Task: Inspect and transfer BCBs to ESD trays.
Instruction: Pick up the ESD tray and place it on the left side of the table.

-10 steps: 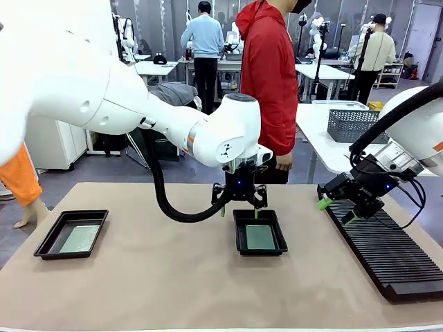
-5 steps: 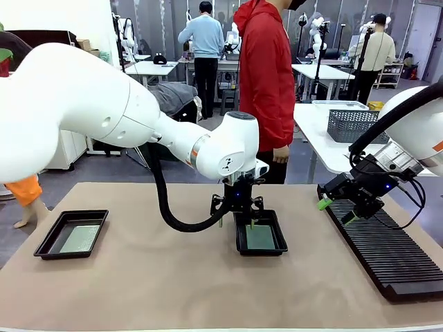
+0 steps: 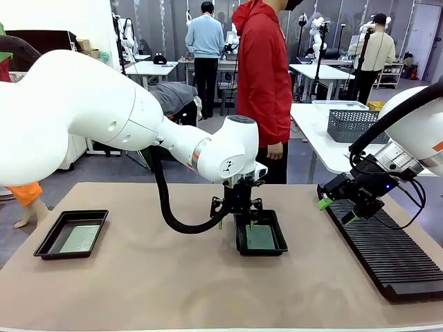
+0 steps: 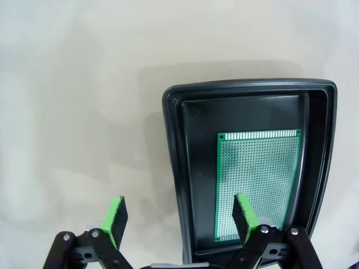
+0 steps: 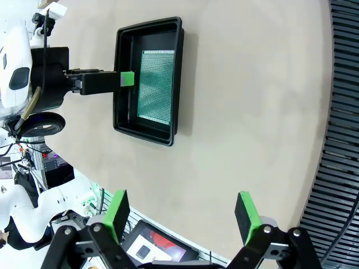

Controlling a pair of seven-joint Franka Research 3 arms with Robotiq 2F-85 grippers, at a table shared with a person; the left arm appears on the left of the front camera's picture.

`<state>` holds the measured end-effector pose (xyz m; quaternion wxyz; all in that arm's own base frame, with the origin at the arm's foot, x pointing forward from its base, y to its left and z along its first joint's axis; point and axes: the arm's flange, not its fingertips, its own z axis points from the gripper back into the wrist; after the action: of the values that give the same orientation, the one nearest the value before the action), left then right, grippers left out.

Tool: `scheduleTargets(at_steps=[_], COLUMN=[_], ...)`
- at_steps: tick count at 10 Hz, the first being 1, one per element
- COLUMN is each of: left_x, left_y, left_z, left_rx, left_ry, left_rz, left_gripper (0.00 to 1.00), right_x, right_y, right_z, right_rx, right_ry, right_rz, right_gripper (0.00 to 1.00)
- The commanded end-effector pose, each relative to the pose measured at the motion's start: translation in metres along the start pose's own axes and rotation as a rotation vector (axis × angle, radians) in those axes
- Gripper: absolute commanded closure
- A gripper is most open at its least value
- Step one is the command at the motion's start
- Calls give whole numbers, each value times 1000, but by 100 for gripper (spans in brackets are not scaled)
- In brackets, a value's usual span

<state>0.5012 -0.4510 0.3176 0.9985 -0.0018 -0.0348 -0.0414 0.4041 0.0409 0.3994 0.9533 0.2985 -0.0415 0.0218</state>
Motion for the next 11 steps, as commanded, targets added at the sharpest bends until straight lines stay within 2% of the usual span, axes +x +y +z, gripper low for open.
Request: scheduleTargets(at_steps=[1, 2, 3, 11], left_x=[0, 0, 0, -1], left_y=[0, 0, -1, -1], left_z=[2, 2, 0, 0], left_rx=[-7, -7, -1, 17], left_ry=[-4, -4, -1, 10], left_rz=[-20, -20, -3, -14], left_gripper=[0, 0, 6, 65], right_x=[1, 1, 1, 1], right_y=[2, 2, 2, 2], right_z=[0, 0, 0, 0], right_rx=[-14, -14, -14, -14], right_ry=[0, 0, 0, 0], right_rz=[-20, -20, -20, -20], right_gripper=[0, 0, 0, 0])
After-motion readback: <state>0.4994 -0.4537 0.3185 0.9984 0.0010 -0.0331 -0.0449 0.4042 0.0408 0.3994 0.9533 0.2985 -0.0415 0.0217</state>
